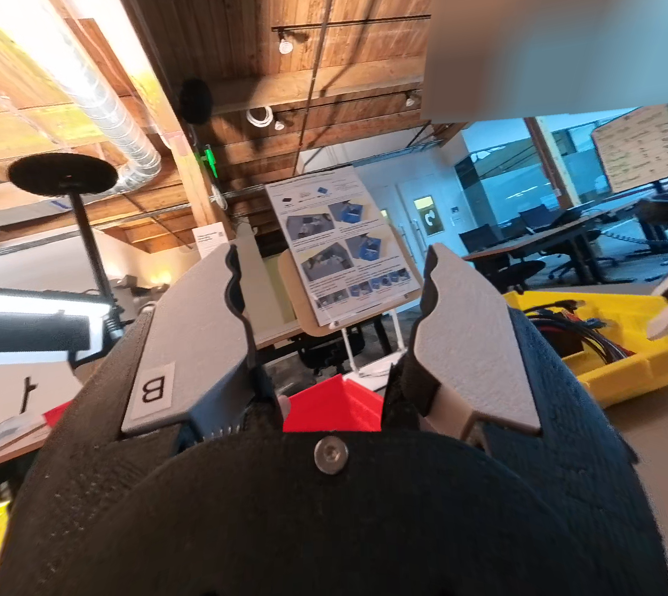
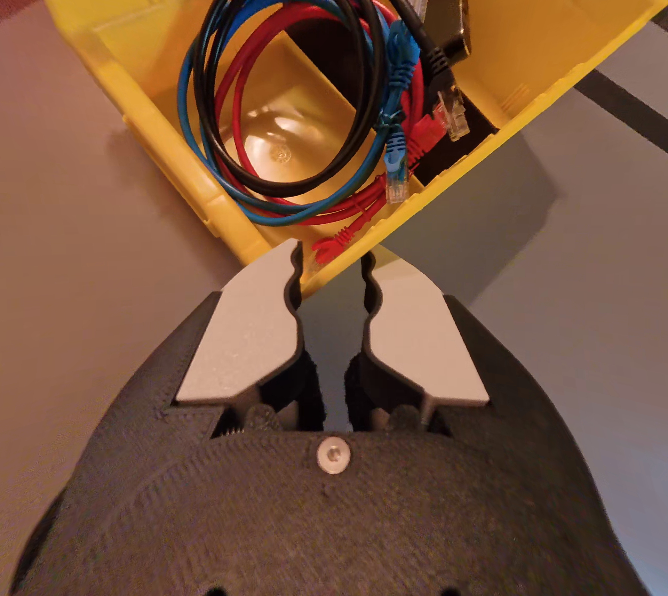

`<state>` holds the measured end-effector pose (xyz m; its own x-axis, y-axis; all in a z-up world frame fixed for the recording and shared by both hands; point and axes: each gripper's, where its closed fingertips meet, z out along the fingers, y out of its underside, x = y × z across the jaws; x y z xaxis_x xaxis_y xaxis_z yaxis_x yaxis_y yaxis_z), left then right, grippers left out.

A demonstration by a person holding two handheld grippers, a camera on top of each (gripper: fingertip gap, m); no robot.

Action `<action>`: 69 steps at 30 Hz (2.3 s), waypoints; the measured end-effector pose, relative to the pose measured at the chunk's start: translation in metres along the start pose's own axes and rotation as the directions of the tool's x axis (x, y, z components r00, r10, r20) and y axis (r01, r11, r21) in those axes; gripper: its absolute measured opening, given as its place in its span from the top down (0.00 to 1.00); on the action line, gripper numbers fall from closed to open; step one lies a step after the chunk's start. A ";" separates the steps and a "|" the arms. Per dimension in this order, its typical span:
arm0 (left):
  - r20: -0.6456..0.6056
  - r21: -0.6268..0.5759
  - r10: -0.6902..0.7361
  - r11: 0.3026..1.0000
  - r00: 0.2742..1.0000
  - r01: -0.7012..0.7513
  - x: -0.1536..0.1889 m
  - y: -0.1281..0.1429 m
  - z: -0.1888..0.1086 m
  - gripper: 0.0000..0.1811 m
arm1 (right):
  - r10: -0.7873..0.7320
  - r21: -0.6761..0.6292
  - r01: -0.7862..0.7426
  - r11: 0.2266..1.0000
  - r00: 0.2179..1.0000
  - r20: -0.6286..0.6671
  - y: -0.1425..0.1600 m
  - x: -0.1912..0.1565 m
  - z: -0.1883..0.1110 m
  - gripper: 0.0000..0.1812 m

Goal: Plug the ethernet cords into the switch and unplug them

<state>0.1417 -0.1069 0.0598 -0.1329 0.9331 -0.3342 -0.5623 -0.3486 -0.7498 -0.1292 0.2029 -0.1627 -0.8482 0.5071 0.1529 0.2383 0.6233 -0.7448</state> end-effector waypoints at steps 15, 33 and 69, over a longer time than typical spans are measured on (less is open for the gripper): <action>0.163 -0.354 -0.112 0.921 0.980 0.164 -0.073 0.069 -0.037 0.52 | -0.169 -0.030 0.176 0.984 0.974 0.151 -0.053 -0.078 0.048 0.83; 0.174 -0.548 -0.082 0.820 0.981 0.166 -0.112 0.070 -0.104 0.54 | -0.252 0.027 0.251 0.968 0.954 0.165 -0.084 -0.100 0.077 0.84; 0.321 -0.778 -0.136 0.527 0.937 0.343 -0.109 0.209 -0.140 0.96 | -0.349 0.729 0.020 0.684 0.886 0.303 -0.185 -0.273 0.010 0.60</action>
<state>0.1531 -0.2939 -0.1403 -0.3099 0.9504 -0.0278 0.2930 0.0676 -0.9537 0.0539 -0.0565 -0.0731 -0.9787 0.0511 0.1987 -0.1989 0.0026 -0.9800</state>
